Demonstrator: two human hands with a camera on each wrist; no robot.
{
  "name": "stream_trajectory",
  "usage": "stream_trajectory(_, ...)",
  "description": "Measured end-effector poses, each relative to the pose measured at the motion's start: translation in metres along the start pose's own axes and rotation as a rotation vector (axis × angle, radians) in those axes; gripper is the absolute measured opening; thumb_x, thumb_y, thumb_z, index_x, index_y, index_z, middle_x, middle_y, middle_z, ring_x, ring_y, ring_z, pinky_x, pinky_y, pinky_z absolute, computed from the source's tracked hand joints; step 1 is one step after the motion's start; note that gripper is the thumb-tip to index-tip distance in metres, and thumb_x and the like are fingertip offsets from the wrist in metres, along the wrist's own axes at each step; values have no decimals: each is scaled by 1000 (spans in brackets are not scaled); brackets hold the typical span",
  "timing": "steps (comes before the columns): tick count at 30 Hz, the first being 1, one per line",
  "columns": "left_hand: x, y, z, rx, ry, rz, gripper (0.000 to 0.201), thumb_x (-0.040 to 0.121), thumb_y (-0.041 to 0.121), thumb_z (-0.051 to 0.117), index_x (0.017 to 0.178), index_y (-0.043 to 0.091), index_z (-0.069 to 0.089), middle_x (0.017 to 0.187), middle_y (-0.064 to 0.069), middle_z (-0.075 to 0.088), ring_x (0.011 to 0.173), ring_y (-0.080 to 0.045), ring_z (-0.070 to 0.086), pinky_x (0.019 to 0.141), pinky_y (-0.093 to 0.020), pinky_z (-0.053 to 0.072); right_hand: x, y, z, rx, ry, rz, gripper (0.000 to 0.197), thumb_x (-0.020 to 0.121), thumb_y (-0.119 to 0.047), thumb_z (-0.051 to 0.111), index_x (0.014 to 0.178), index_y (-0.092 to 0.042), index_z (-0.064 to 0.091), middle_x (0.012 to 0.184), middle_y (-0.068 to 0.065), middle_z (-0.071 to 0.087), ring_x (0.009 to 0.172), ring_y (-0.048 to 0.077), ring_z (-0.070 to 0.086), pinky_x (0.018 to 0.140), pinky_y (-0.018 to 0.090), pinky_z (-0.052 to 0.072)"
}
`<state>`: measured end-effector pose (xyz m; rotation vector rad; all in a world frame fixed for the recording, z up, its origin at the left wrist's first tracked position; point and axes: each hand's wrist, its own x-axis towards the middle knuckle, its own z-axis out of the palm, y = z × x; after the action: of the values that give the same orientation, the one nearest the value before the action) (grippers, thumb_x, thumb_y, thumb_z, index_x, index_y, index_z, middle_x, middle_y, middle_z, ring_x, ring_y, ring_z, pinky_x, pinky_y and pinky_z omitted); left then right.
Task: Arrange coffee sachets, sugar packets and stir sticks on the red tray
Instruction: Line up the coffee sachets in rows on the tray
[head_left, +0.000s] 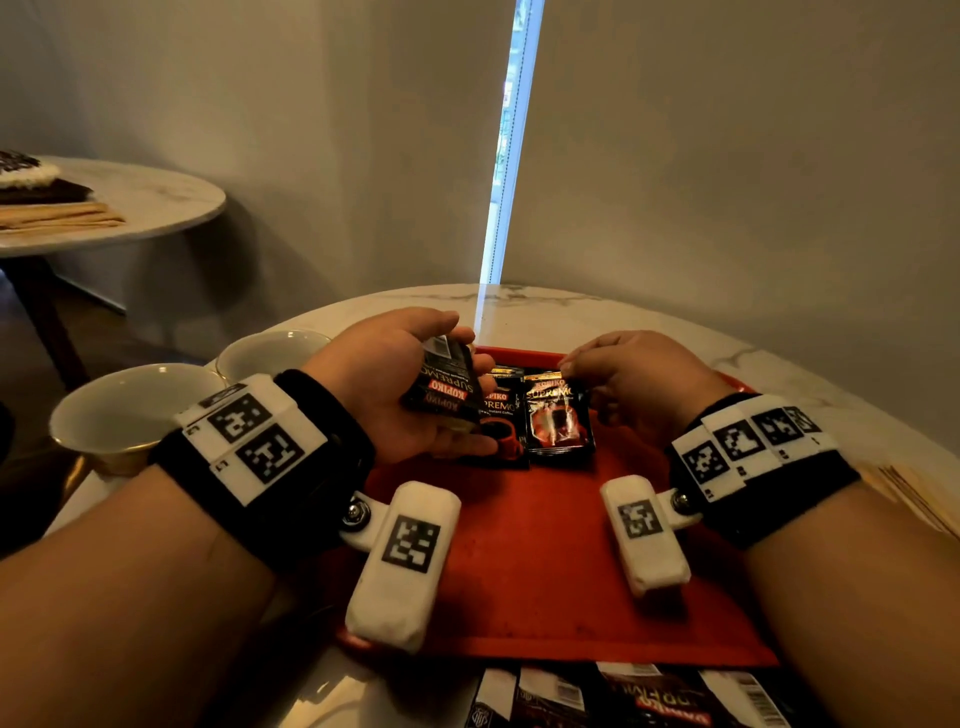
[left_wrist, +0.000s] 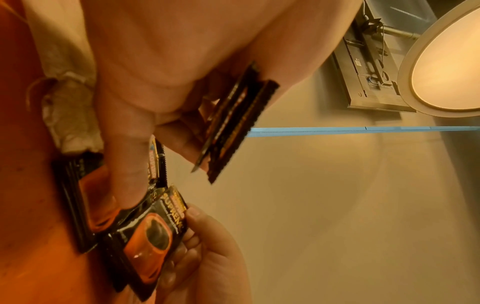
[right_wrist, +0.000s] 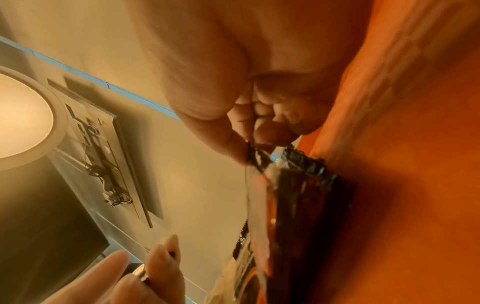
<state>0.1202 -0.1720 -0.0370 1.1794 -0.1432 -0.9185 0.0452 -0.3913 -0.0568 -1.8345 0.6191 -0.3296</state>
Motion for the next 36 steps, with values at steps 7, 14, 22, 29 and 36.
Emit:
stream_trajectory(7, 0, 1, 0, 1, 15, 9, 25, 99, 36, 50, 112, 17, 63, 86, -6, 68, 76, -21, 66, 69, -61, 57, 0, 2, -4, -181, 19, 4, 10, 81, -16, 75, 87, -8, 76, 81, 9, 73, 54, 15, 52, 49, 26, 38)
stream_trajectory(14, 3, -1, -1, 5, -15, -22, 24, 99, 37, 50, 111, 19, 61, 82, -5, 67, 70, -21, 65, 78, -63, 53, 2, 2, -7, -277, 7, 7, 12, 82, -21, 74, 88, -10, 76, 81, 5, 70, 63, 16, 55, 55, 27, 40)
stream_trajectory(22, 5, -7, 2, 43, 16, -15, 24, 100, 36, 49, 111, 19, 61, 85, -4, 68, 77, -23, 67, 76, -61, 54, 3, 1, -9, -348, -54, 40, 17, 84, -19, 70, 88, -2, 71, 76, 11, 62, 65, 27, 53, 65, 40, 43)
stream_trajectory(29, 5, -8, 3, 42, 24, -9, 24, 99, 35, 51, 112, 18, 62, 82, -4, 67, 71, -22, 67, 61, -57, 57, 5, 6, -8, -277, -29, 20, 11, 83, -20, 74, 88, -10, 75, 73, 4, 66, 58, 19, 53, 55, 33, 42)
stream_trajectory(36, 3, -8, 5, 48, 29, 5, 27, 100, 35, 50, 118, 18, 61, 84, -4, 67, 71, -21, 66, 61, -56, 57, 3, 6, -5, -243, -25, 19, 9, 84, -17, 74, 89, -9, 74, 73, 5, 64, 53, 16, 50, 49, 28, 39)
